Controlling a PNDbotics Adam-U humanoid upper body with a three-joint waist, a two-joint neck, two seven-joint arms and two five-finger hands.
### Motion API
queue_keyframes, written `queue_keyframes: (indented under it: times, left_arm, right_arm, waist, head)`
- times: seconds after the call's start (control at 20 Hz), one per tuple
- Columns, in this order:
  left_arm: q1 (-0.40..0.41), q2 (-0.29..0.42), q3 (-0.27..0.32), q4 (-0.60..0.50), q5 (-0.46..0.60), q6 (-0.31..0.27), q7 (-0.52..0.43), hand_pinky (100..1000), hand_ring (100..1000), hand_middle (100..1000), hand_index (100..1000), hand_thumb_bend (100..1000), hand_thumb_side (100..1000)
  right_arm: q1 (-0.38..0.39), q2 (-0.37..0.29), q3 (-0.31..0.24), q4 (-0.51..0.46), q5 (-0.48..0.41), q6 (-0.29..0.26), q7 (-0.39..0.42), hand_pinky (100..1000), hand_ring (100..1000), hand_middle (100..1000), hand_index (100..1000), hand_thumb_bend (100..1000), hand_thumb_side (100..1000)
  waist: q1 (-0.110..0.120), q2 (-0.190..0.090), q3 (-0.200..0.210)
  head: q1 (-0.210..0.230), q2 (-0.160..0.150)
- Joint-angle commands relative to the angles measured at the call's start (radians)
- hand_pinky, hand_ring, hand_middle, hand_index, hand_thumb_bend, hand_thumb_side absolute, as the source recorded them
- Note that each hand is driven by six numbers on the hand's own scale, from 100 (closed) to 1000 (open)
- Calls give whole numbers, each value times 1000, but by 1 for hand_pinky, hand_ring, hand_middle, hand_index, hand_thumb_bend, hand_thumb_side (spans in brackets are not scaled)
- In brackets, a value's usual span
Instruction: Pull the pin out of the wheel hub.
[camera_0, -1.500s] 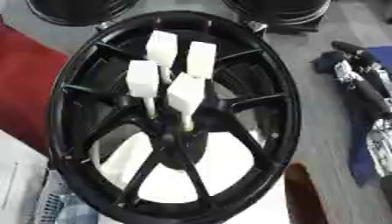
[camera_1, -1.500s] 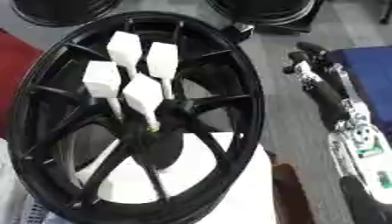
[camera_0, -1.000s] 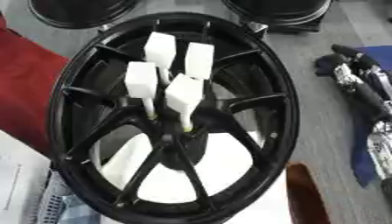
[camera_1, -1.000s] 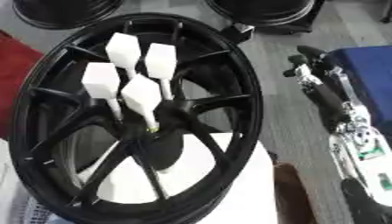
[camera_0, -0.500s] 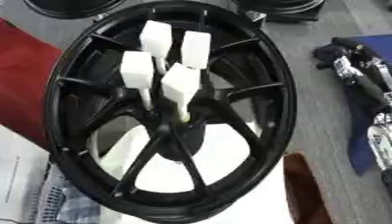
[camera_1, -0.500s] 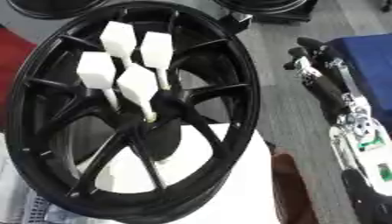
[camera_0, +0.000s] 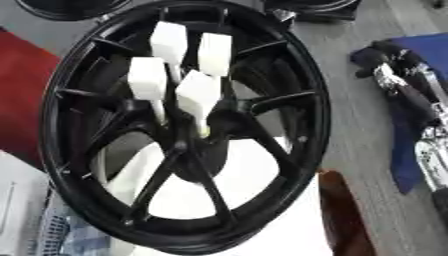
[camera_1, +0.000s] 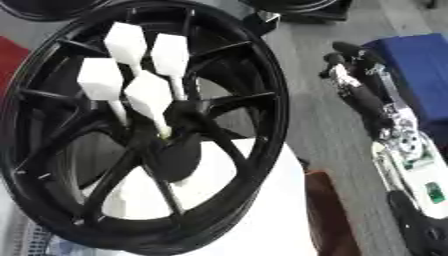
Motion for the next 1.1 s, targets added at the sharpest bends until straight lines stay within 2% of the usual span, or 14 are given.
queue_keyframes:
  times: [0.05,0.15,0.3,0.7,1.1]
  left_arm:
    - [-74,15,-32,25,-33,-21,-142,794,727,689,805,386,614]
    - [-123,-8,-63,45,-23,-29,-189,794,727,688,804,385,616]
    - [-197,-55,-125,81,1,-32,-210,790,722,682,801,381,621]
    - [-393,-229,-277,225,10,22,-213,784,717,676,795,387,627]
    - [-482,-333,-345,313,0,37,-213,782,715,672,793,388,635]
  right_arm:
    - [1,-31,-10,-23,14,2,-3,933,655,711,827,100,410]
    - [4,-33,-9,-23,15,3,-3,932,655,711,827,100,411]
    - [6,-35,-7,-21,16,4,-1,932,655,711,826,100,412]
    - [8,-37,-2,-15,10,4,7,932,655,711,827,100,411]
    - [9,-39,0,-10,7,4,10,933,655,711,827,100,412]
  waist:
    - [3,-27,2]
    - [6,-29,3]
    - [9,-33,6]
    - [10,-51,9]
    - [16,-58,9]
  head:
    - [-11,1]
    - [-14,-1]
    - [-19,-3]
    - [3,-14]
    - [13,-14]
